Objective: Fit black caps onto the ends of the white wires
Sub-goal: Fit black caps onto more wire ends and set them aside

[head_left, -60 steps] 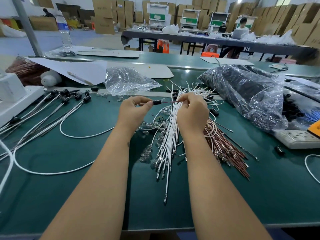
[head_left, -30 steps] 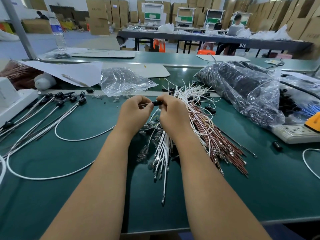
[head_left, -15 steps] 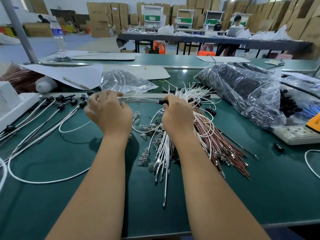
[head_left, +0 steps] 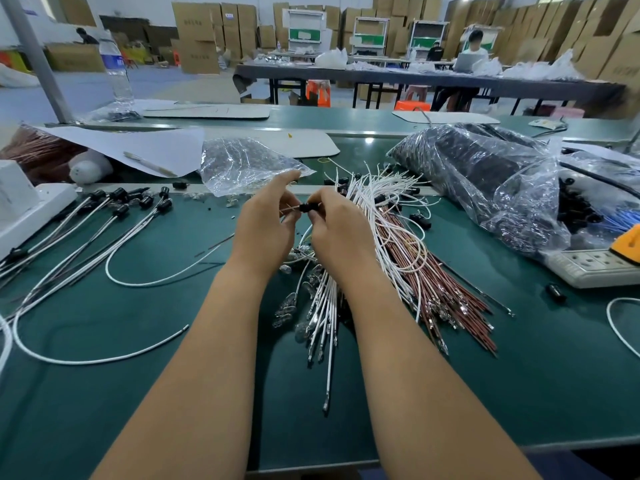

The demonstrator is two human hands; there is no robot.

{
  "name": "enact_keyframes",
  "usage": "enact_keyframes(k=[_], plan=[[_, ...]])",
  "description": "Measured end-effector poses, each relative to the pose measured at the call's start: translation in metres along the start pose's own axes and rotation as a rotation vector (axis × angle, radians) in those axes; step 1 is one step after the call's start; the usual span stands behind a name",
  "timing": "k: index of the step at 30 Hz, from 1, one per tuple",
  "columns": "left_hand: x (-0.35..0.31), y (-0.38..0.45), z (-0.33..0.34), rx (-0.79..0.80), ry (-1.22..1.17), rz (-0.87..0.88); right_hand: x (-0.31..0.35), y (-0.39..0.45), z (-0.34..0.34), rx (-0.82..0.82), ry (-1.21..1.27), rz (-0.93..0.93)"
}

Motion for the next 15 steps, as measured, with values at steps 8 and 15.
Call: enact_keyframes(k=[8, 15], plan=[[0.005, 0.0, -0.002, 0.027, 0.058, -0.005, -0.005, 0.001, -0.001, 0.027, 0.008, 0.014], [0.009, -0.001, -0.003, -0.033, -0.073, -0.119, -0.011, 0.003, -0.005, 0.004, 0.223, 0.154]])
Point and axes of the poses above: each hand's wrist, its own y-axis towards the middle knuckle, its own z-axis out of the palm, x = y × z, the point moved 4 cm from there along y, towards the middle knuckle, and after that the axes turned 8 degrees about z, right-handed, at the moved point
